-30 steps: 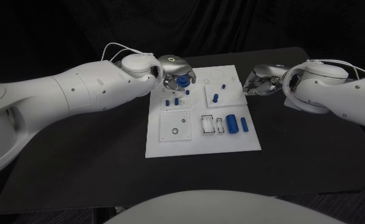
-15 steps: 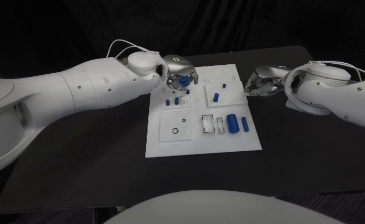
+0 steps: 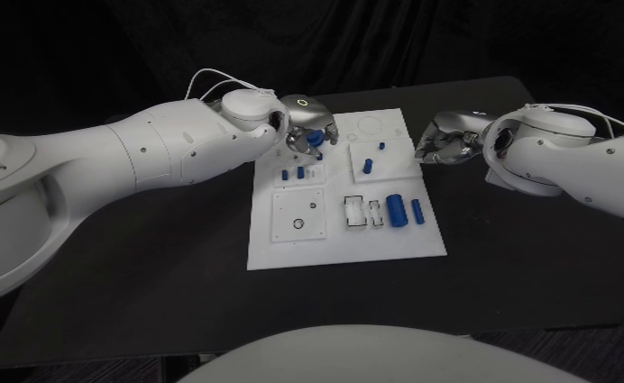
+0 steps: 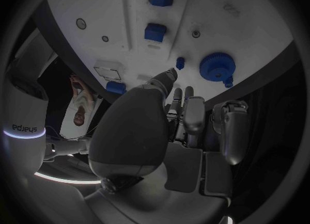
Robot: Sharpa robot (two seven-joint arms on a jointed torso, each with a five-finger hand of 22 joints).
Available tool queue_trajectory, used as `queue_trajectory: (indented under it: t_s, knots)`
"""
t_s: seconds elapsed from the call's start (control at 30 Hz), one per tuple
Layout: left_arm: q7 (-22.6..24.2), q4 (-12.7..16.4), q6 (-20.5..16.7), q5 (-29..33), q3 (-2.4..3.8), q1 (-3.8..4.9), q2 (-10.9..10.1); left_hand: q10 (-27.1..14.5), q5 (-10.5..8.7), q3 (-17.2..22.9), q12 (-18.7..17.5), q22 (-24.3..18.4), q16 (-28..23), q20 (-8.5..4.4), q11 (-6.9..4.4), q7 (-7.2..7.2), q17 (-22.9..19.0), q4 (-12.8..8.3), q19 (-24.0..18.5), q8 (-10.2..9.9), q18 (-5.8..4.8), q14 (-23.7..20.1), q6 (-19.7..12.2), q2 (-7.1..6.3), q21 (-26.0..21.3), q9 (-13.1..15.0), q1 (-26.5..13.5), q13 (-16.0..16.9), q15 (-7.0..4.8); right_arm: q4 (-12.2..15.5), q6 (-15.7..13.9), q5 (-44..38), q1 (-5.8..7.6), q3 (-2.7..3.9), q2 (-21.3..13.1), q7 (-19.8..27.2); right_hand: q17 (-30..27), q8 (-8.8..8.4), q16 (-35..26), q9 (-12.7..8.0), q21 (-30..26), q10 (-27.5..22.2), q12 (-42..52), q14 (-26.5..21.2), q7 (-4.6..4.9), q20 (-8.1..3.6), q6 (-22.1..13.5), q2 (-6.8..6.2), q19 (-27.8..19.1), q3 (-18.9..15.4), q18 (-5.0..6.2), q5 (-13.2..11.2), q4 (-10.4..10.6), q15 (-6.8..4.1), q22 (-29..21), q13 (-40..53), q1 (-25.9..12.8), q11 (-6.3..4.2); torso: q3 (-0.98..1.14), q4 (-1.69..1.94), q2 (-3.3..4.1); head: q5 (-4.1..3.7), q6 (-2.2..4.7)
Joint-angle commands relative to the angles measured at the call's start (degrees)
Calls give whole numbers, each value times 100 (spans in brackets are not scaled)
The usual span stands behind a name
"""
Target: Assemble the parts on the task board
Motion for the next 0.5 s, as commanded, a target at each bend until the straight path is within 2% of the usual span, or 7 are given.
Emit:
queue_trajectory:
  t_s: [0.03, 0.33, 0.5]
  knots:
    - [51, -38, -46, -38, 5, -14, 18, 36, 27, 1, -47, 1227, 2, -40, 5, 2, -46, -21, 17, 6, 1, 5, 45, 26, -41, -22, -10, -21, 7, -9, -89, 37, -14, 2, 6, 24, 1242, 13, -31, 5, -20, 450, -33, 504, 4, 1, 35, -4, -17, 0, 80, 0, -29, 24, 954, 1345, 6, 40, -2, -14, 9, 11, -1]
    - [-8, -94, 93, -38, 5, -58, 15, 12, -53, -48, -163, 1206, -49, -46, 12, -20, -137, -15, -23, -33, 16, -56, -55, 2, -109, -170, -94, -120, 20, -12, -101, 46, -18, 2, 5, 29, 1242, 13, -31, 5, -20, 450, -33, 504, 4, 1, 35, -4, -17, 0, 80, 0, -29, 24, 954, 1345, 6, 40, 2, -11, 12, 22, -1]
    - [-8, -134, 116, -38, 5, -94, 19, 17, -62, -50, -172, 1212, -38, -47, 11, -26, -110, -13, -11, -26, 11, -43, -51, 9, -94, -183, -100, -128, 20, -11, -110, 47, -22, 2, 7, 33, 1242, 13, -31, 5, -20, 450, -33, 504, 4, 1, 35, -4, -17, 0, 80, 0, -29, 24, 954, 1345, 6, 40, 2, 6, 5, 0, -1]
